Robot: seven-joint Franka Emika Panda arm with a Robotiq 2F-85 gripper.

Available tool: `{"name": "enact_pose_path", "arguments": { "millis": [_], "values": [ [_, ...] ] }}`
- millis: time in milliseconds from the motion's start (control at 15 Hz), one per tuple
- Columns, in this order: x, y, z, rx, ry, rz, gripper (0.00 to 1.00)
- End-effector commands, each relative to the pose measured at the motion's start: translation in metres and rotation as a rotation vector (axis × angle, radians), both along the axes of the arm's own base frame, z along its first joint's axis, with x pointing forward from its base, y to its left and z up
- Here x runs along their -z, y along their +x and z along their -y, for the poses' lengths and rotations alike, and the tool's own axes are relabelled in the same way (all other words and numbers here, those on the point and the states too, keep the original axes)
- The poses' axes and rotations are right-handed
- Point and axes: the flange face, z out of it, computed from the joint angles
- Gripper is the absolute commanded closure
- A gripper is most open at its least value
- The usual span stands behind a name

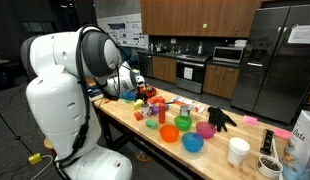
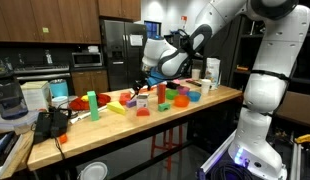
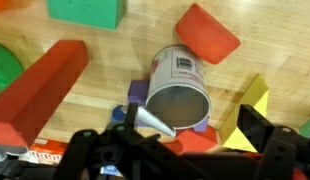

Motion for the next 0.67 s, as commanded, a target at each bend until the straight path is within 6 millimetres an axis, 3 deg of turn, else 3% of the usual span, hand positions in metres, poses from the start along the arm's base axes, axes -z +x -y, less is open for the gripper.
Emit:
{"name": "enact_pose_path", "arguments": {
  "millis": [0,267,600],
  "values": [
    [-0.001,0.008,0.002,-0.15,0.006,0.139,0.0],
    [-0.006,0.014,0.008,-0.326,-0.001,0.287,0.0],
    [0.017,0.011,0.006,-0.305,0.037,0.223,0.0]
  ]
}}
